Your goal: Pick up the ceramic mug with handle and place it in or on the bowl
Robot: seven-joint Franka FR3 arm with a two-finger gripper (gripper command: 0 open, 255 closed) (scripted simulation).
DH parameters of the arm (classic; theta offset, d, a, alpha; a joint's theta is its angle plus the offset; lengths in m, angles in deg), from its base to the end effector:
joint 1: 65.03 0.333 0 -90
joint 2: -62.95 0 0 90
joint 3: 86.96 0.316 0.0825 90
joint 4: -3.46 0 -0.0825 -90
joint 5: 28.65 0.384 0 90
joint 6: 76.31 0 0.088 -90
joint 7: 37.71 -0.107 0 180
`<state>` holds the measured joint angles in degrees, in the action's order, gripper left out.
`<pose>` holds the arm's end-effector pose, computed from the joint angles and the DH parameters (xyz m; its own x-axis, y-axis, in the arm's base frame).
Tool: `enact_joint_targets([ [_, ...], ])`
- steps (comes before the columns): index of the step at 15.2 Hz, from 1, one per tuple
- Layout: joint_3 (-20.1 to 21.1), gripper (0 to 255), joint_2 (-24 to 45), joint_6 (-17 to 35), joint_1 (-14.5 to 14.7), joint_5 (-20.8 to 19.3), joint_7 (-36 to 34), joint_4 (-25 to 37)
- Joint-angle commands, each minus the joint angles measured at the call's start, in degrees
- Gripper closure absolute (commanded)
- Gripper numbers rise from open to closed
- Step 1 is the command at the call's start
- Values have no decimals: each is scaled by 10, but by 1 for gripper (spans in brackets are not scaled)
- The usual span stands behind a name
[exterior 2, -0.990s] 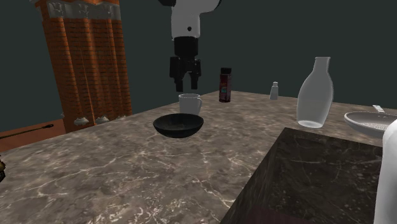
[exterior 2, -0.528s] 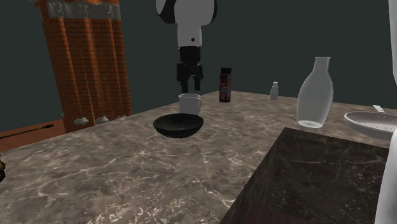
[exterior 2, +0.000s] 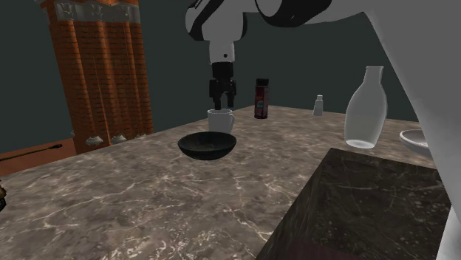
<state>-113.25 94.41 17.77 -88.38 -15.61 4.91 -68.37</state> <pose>0.5178 -0.4632 0.4584 0.9912 -0.1010 -0.0859 -0.1069 -0.9921 -0.0663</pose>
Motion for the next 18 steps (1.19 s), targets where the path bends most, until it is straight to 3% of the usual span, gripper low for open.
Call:
enact_joint_targets([
  [1,1,0,2,13,1,1,2,-12],
  [5,1,0,-2,50,7,1,4,-53],
  [13,1,0,-2,50,7,1,4,-53],
  [14,1,255,-2,50,7,1,4,-53],
  [18,1,255,-2,50,7,1,4,-53],
])
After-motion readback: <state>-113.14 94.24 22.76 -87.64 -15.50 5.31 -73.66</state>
